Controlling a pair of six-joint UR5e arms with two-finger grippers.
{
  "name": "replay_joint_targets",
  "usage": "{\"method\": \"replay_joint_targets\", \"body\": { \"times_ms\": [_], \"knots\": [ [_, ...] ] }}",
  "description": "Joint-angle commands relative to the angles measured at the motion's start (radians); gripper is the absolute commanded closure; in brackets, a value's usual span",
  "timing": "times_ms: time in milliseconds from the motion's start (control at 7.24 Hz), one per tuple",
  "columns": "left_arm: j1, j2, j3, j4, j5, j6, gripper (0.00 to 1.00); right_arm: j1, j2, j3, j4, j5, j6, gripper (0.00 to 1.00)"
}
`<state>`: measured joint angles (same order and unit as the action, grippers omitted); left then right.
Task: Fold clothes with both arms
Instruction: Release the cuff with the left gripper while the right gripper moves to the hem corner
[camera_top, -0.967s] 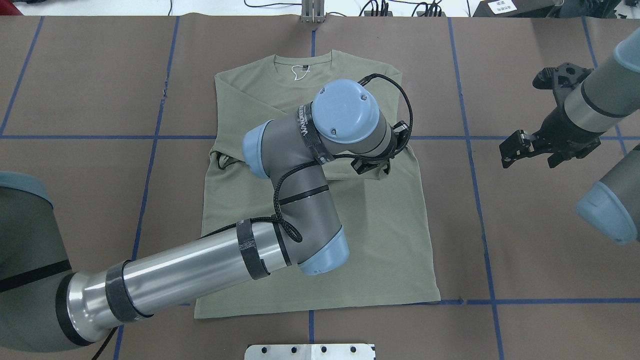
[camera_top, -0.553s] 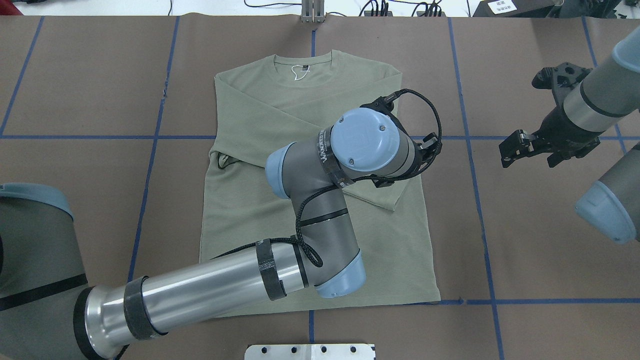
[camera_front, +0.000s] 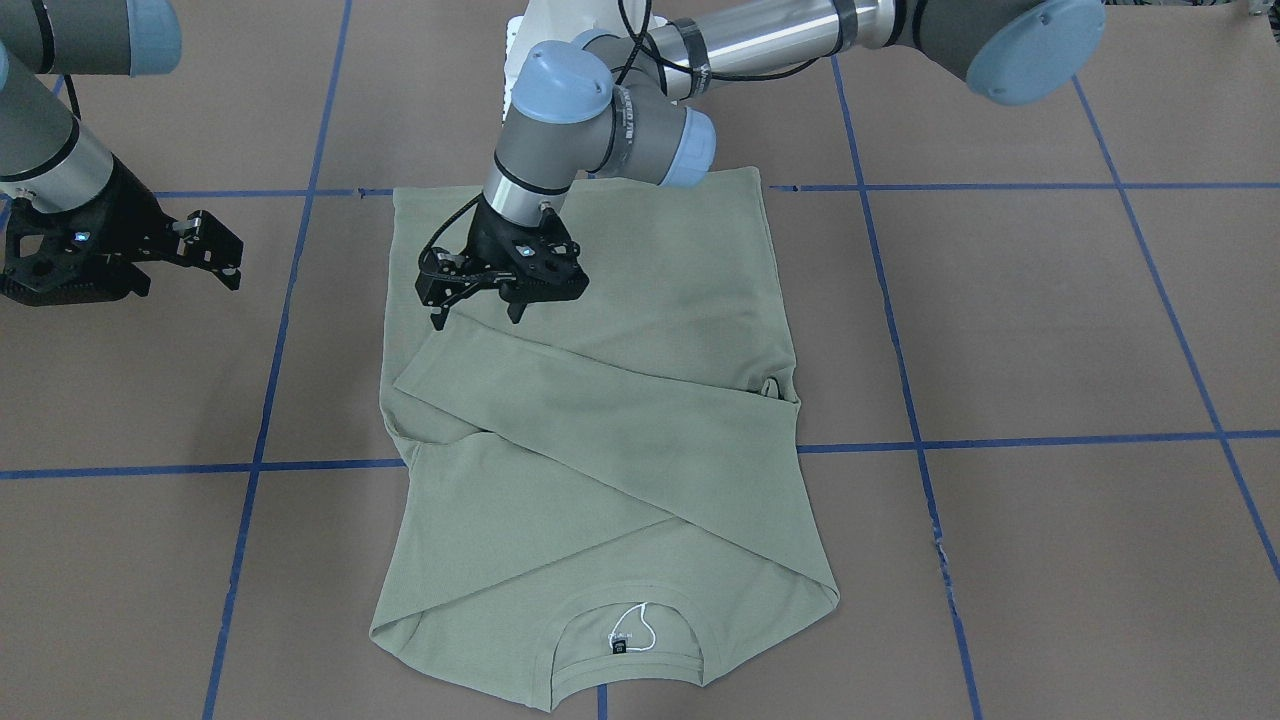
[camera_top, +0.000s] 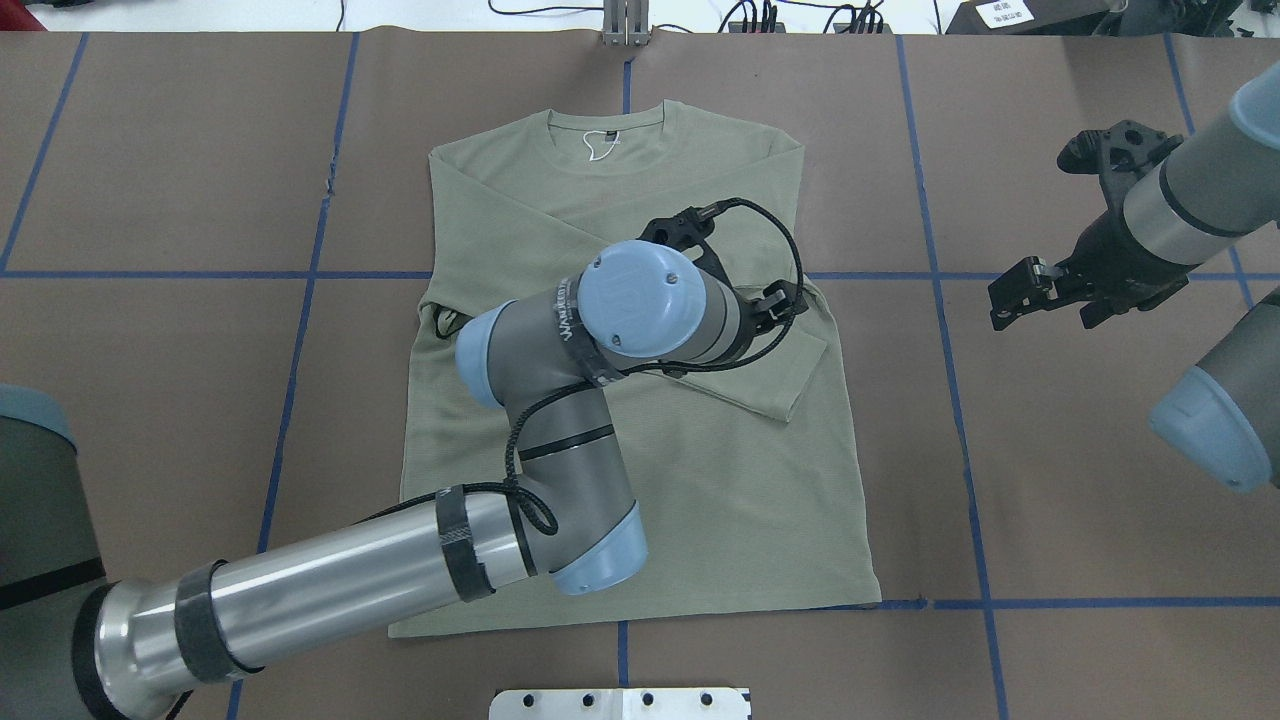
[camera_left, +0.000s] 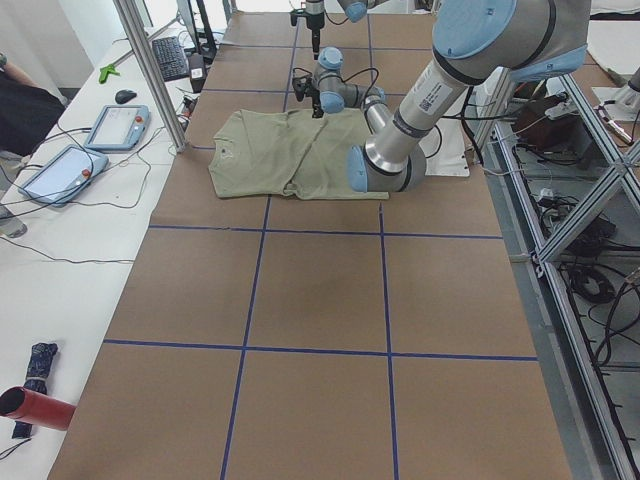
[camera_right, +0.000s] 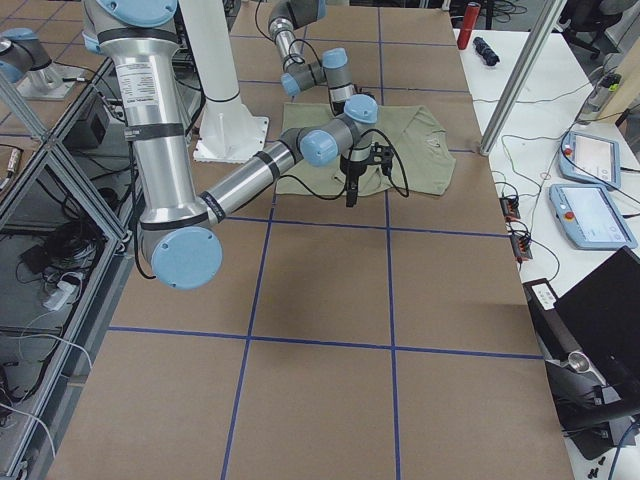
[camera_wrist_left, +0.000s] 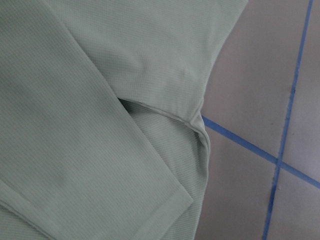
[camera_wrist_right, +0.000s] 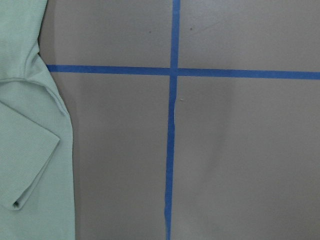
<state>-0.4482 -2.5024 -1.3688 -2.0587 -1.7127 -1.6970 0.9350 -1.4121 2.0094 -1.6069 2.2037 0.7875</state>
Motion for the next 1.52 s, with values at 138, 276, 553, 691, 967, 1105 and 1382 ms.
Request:
{"method": "replay_joint_targets", "body": {
  "times_ms": [138, 276, 553, 691, 967, 1105, 1382],
  "knots": [
    [-0.041, 0.329, -0.44, 0.197, -0.056, 0.219, 0.01, -0.236, -0.002, 0.029, 0.195, -0.141, 0.305, 0.0],
    [-0.044, 0.376, -0.551, 0.3, -0.056, 0.271, 0.01, -0.357, -0.004, 0.058, 0.208, -0.233, 0.414, 0.0],
    [-0.046, 0.384, -0.697, 0.464, -0.058, 0.289, 0.01, -0.549, -0.011, 0.064, 0.212, -0.362, 0.56, 0.0],
    [-0.041, 0.382, -0.711, 0.475, -0.058, 0.289, 0.01, -0.633, -0.052, 0.065, 0.267, -0.46, 0.617, 0.0],
    [-0.04, 0.382, -0.713, 0.476, -0.056, 0.289, 0.01, -0.668, -0.126, 0.057, 0.367, -0.496, 0.634, 0.0],
    [-0.04, 0.381, -0.713, 0.476, -0.056, 0.289, 0.01, -0.671, -0.123, 0.039, 0.367, -0.496, 0.635, 0.0],
    [-0.04, 0.381, -0.713, 0.474, -0.056, 0.289, 0.01, -0.68, -0.111, 0.022, 0.367, -0.481, 0.635, 0.05]
  ]
}}
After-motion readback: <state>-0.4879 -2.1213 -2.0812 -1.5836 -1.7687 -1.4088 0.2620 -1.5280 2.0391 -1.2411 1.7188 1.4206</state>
